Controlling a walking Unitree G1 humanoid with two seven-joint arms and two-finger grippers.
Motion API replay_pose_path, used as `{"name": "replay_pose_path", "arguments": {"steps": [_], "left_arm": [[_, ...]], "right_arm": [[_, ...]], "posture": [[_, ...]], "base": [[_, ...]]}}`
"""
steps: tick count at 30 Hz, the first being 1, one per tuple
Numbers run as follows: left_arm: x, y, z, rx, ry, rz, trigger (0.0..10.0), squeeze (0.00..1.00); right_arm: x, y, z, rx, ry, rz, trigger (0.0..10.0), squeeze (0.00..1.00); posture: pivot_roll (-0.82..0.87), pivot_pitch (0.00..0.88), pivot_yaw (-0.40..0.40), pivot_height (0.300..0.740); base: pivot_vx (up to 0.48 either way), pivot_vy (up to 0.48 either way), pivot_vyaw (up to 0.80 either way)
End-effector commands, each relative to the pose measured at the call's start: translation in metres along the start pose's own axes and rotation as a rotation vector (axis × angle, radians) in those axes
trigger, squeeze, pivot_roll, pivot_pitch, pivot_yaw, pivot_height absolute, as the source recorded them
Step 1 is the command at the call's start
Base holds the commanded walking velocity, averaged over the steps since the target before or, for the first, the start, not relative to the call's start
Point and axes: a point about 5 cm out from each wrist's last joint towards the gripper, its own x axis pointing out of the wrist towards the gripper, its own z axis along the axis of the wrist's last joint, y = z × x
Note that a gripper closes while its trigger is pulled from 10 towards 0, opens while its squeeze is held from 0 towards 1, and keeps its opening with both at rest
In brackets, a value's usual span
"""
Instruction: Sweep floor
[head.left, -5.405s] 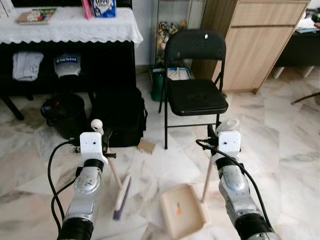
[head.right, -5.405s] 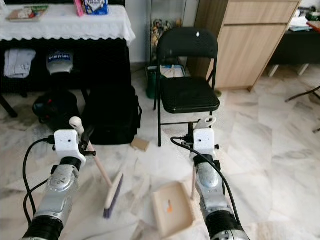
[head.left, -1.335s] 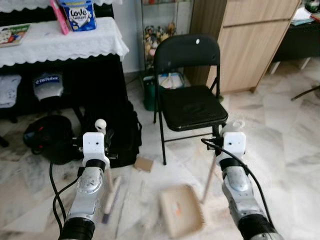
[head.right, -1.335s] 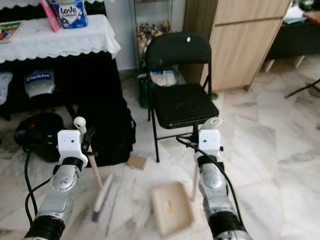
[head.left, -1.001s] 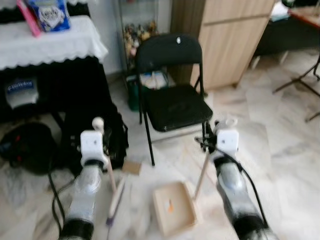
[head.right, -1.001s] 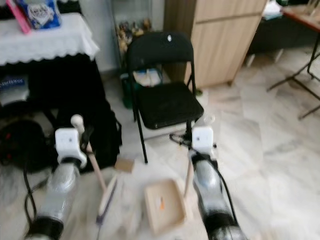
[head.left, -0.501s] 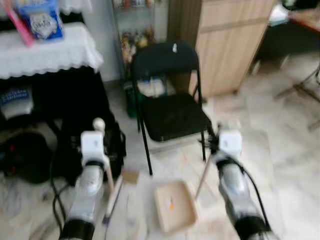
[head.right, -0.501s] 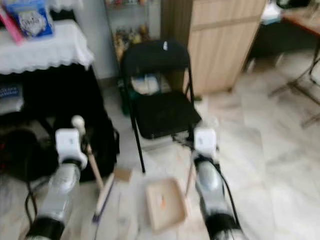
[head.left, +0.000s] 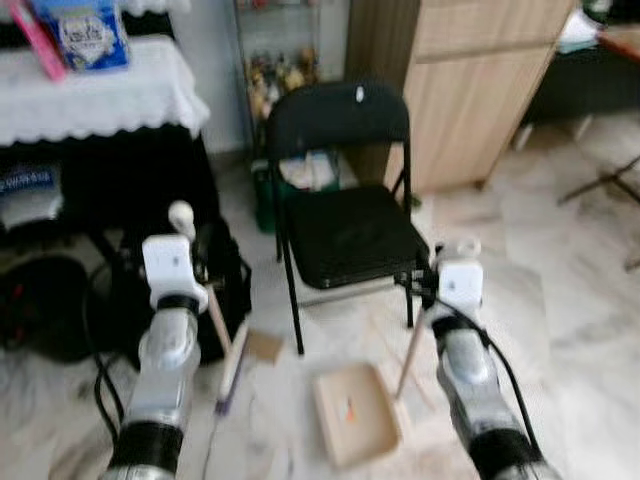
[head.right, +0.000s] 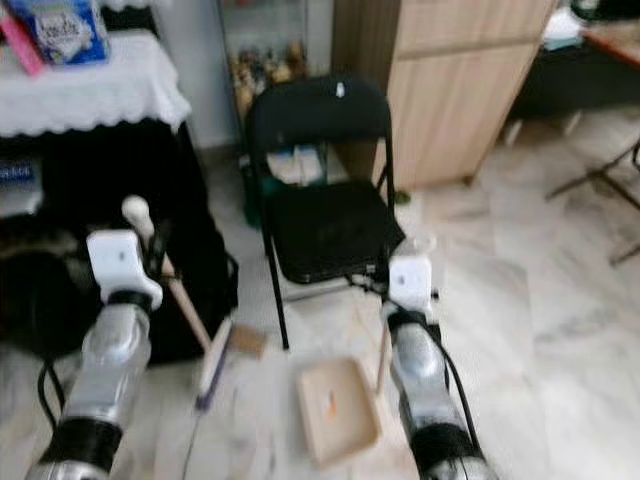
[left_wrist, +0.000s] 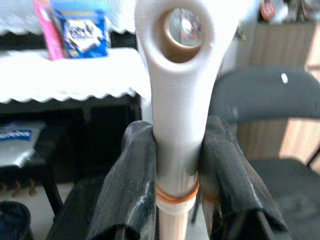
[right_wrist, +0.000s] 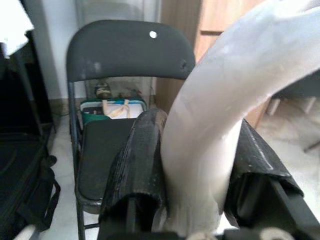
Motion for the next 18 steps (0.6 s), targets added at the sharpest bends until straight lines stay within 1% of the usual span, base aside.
{"name": "replay_pose_path", "arguments": {"steps": [1, 2, 5, 7, 8, 10, 11, 13, 16, 18], "left_arm": [[0.009, 0.001, 0.02, -0.002, -0.082, 0.011, 10.0, 0.0], [0.011, -0.001, 0.025, -0.015, -0.097, 0.002, 10.0, 0.0], [0.012, -0.003, 0.026, -0.032, -0.098, -0.007, 10.0, 0.0], [0.01, -0.006, 0.019, -0.064, -0.06, -0.022, 10.0, 0.0], [0.01, -0.006, 0.019, -0.064, -0.06, -0.022, 10.0, 0.0], [0.007, -0.011, 0.011, -0.083, -0.024, -0.036, 10.0, 0.0], [0.007, -0.011, 0.011, -0.083, -0.024, -0.036, 10.0, 0.0], [0.0, -0.018, 0.002, -0.091, 0.018, -0.053, 10.0, 0.0], [-0.001, -0.019, 0.0, -0.094, 0.028, -0.057, 10.0, 0.0], [-0.003, -0.023, -0.006, -0.103, 0.057, -0.069, 10.0, 0.0]], "right_arm": [[0.003, 0.0, 0.007, 0.005, -0.035, -0.001, 10.0, 0.0], [0.003, 0.0, 0.007, 0.004, -0.034, -0.001, 10.0, 0.0], [0.003, 0.0, 0.007, 0.004, -0.034, -0.001, 10.0, 0.0], [0.003, 0.0, 0.007, 0.004, -0.034, -0.001, 10.0, 0.0], [0.003, 0.0, 0.007, 0.004, -0.034, -0.001, 10.0, 0.0], [0.003, 0.001, 0.007, 0.003, -0.033, -0.002, 10.0, 0.0], [0.003, 0.001, 0.007, 0.003, -0.033, -0.002, 10.0, 0.0], [0.002, 0.0, 0.007, 0.005, -0.032, -0.005, 10.0, 0.0], [0.002, 0.0, 0.007, 0.005, -0.031, -0.004, 10.0, 0.0], [0.002, 0.001, 0.006, 0.005, -0.031, -0.004, 10.0, 0.0]], "posture": [[-0.07, 0.063, -0.02, 0.74], [-0.07, 0.063, -0.02, 0.74], [-0.07, 0.064, -0.02, 0.74], [-0.07, 0.063, -0.018, 0.74], [-0.07, 0.063, -0.018, 0.74], [-0.07, 0.063, -0.018, 0.74], [-0.07, 0.063, -0.018, 0.74], [-0.07, 0.067, -0.017, 0.74], [-0.07, 0.067, -0.017, 0.74], [-0.07, 0.068, -0.014, 0.74]], "base": [[0.0, 0.0, 0.0], [0.0, 0.0, 0.0], [0.0, 0.0, 0.0], [0.0, 0.0, 0.0], [0.0, 0.0, 0.0], [0.0, 0.0, 0.0], [0.0, 0.0, 0.0], [0.0, 0.0, 0.0], [0.0, 0.0, 0.0], [0.0, 0.0, 0.0]]}}
